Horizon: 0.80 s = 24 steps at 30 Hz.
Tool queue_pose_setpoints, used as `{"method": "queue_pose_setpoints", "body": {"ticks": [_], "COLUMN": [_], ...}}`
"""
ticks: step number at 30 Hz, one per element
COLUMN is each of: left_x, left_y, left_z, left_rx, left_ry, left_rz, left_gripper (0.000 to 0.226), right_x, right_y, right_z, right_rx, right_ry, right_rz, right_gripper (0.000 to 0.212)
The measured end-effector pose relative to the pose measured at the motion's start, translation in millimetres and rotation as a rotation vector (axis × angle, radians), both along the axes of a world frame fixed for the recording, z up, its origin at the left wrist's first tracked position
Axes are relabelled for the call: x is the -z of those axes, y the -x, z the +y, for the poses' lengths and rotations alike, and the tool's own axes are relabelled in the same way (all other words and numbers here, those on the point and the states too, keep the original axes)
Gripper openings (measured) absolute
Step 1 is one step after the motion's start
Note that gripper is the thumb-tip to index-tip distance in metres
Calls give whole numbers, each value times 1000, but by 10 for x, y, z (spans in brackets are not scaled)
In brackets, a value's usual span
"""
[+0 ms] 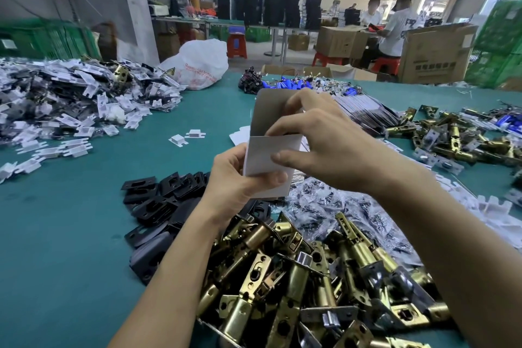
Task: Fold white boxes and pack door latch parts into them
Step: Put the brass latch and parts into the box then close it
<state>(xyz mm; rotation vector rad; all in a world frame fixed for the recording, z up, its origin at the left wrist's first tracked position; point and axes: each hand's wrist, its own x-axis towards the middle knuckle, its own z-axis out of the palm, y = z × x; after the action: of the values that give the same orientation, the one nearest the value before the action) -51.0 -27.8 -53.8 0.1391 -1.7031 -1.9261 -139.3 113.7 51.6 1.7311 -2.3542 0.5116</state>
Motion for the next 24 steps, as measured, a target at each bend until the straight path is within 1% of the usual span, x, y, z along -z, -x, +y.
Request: {"method": "queue_pose_setpoints", "body": {"ticks": [1, 2, 3, 5, 6, 9, 11, 14, 16, 18, 20, 22, 24], "left_x": [-5, -17, -36, -84, -106, -166, -217, -313, -356, -367, -346, -328, -326], "left_y": [-4, -15, -27, -53, -62, -78, -98, -139, -134, -104, -70, -57, -56], "left_z": [4, 9, 15, 37, 50, 112, 154, 203, 222, 238, 243, 230, 216], "left_rx": [7, 15, 21, 37, 54, 131, 220, 360, 352, 273, 150, 16, -35], "left_ry": [1, -4, -13, -36, -43, -2, 51, 128, 177, 193, 180, 192, 238], "left_rz": [-3, -3, -2, -11, -17, -36, -35, -53, -76, -78, -8, 117, 217], "left_gripper": [43, 42, 40, 38, 36, 33, 32, 28, 34, 50, 57, 51, 41], "right_x": [20, 47, 75, 150, 191, 313, 373, 418, 455, 506, 556, 587, 618], "right_y": [28, 48, 71, 132, 155, 156, 138, 128, 134, 139, 140, 133, 130], "right_z": [15, 38, 72, 162, 206, 316, 376, 444, 488, 526, 550, 555, 545], "right_rx": [-13, -20, -16, 11, 8, -127, -223, -242, -240, -228, -213, -201, -193], "right_ry": [14, 85, 205, 442, 502, 523, 542, 591, 606, 606, 609, 606, 586], "right_rz": [-19, -59, -128, -317, -432, -748, -875, -892, -922, -957, -986, -1017, -1021], "right_gripper": [28, 29, 30, 37, 42, 50, 49, 42, 39, 36, 34, 33, 32]}}
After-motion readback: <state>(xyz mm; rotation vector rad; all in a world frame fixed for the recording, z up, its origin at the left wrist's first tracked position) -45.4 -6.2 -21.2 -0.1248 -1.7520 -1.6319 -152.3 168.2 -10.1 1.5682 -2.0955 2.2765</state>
